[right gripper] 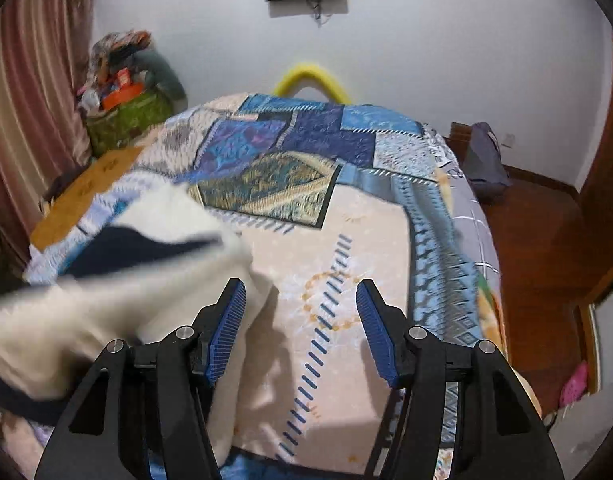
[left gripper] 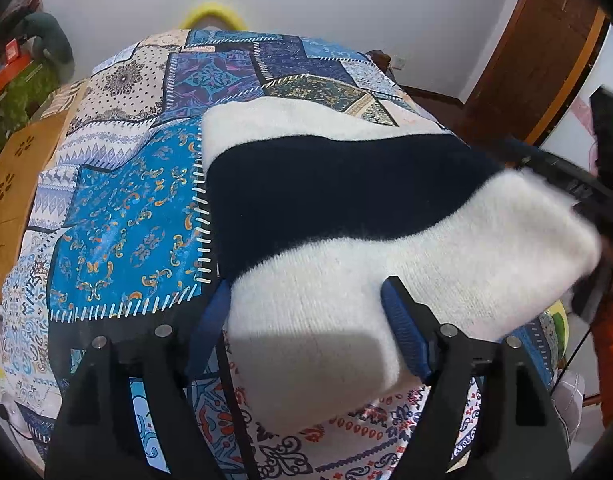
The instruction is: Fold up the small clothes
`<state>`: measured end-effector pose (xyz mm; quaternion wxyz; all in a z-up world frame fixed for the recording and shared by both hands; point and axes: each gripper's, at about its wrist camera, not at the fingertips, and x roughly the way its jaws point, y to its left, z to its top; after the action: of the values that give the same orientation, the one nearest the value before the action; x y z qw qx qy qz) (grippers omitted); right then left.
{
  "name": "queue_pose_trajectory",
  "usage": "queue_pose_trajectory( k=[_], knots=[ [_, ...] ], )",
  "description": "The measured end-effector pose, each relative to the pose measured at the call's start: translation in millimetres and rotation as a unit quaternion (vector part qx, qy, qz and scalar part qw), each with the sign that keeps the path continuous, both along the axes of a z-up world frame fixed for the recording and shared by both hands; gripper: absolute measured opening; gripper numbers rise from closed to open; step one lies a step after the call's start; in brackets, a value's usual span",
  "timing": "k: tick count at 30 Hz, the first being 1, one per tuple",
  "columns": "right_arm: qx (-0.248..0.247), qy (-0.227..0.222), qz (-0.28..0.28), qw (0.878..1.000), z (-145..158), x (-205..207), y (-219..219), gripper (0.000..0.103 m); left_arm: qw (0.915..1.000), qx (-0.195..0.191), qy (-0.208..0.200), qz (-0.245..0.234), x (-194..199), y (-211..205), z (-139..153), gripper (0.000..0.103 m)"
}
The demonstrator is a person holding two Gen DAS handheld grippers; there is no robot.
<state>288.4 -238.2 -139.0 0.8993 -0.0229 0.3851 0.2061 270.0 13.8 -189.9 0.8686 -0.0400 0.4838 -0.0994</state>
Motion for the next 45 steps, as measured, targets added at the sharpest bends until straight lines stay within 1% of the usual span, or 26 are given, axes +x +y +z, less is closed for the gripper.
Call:
queue_pose_trajectory(
  k=[2, 4, 6, 9, 12, 15, 17, 18, 20, 22, 24, 26, 27, 29, 31, 36, 38, 41, 45],
  knots=[
    [0.020, 0.003, 0.002, 1.000, 17, -8, -6, 0.054, 0.9997, 0.019, -0.012, -0.009, -4, -7, 4, 0.076],
    [0.042, 0.007, 0.017, 0.999, 33, -18, -6, 0.055, 0.9989, 0.039, -0.023, -0.016, -8, -16, 7, 0.076],
    [0.055, 0.007, 0.036, 0.998, 44, -27, 2, 0.056, 0.9980, 0.050, -0.031, -0.024, -12, -23, 10, 0.076],
    [0.053, 0.001, 0.066, 0.996, 53, -42, 26, 0.056, 0.9965, 0.064, -0.044, -0.030, -17, -25, 20, 0.076],
    [0.049, -0.005, 0.091, 0.995, 55, -51, 51, 0.056, 0.9956, 0.063, -0.066, -0.017, -18, -13, 40, 0.076],
    [0.044, -0.003, 0.105, 0.993, 51, -54, 68, 0.056, 0.9938, 0.069, -0.087, 0.006, -13, 5, 60, 0.076],
    [0.044, 0.006, 0.110, 0.993, 44, -53, 78, 0.056, 0.9928, 0.069, -0.095, 0.022, -6, 16, 67, 0.076],
    [0.044, 0.014, 0.110, 0.993, 38, -51, 81, 0.056, 0.9933, 0.065, -0.093, 0.024, 0, 21, 68, 0.076],
    [0.037, 0.030, 0.109, 0.993, 26, -46, 86, 0.056, 0.9949, 0.052, -0.085, 0.016, 9, 24, 64, 0.076],
    [0.008, 0.047, 0.108, 0.993, 7, -40, 92, 0.056, 0.9965, 0.047, -0.069, -0.003, 16, 20, 52, 0.076],
    [-0.018, 0.065, 0.104, 0.992, -10, -36, 93, 0.054, 0.9969, 0.057, -0.049, -0.024, 22, 10, 33, 0.076],
    [-0.026, 0.079, 0.105, 0.991, -23, -36, 87, 0.053, 0.9960, 0.071, -0.034, -0.041, 23, 2, 14, 0.076],
    [-0.027, 0.079, 0.105, 0.991, -26, -38, 83, 0.054, 0.9956, 0.074, -0.031, -0.048, 22, -1, 5, 0.077],
    [-0.028, 0.074, 0.105, 0.991, -30, -44, 75, 0.054, 0.9946, 0.076, -0.040, -0.058, 16, -3, -2, 0.077],
    [-0.029, 0.070, 0.107, 0.991, -30, -50, 68, 0.054, 0.9937, 0.077, -0.047, -0.067, 10, -2, -1, 0.077],
    [-0.034, 0.060, 0.100, 0.993, -27, -64, 58, 0.054, 0.9937, 0.076, -0.046, -0.069, -4, 7, 2, 0.078],
    [-0.023, 0.070, 0.087, 0.993, -29, -64, 49, 0.056, 0.9939, 0.073, -0.048, -0.068, -9, 10, 5, 0.080],
    [0.011, 0.091, 0.074, 0.993, -32, -64, 34, 0.057, 0.9937, 0.076, -0.055, -0.061, -20, 13, 10, 0.084],
    [0.024, 0.093, 0.068, 0.993, -26, -69, 26, 0.058, 0.9935, 0.083, -0.058, -0.053, -29, 21, 19, 0.084]
  ],
)
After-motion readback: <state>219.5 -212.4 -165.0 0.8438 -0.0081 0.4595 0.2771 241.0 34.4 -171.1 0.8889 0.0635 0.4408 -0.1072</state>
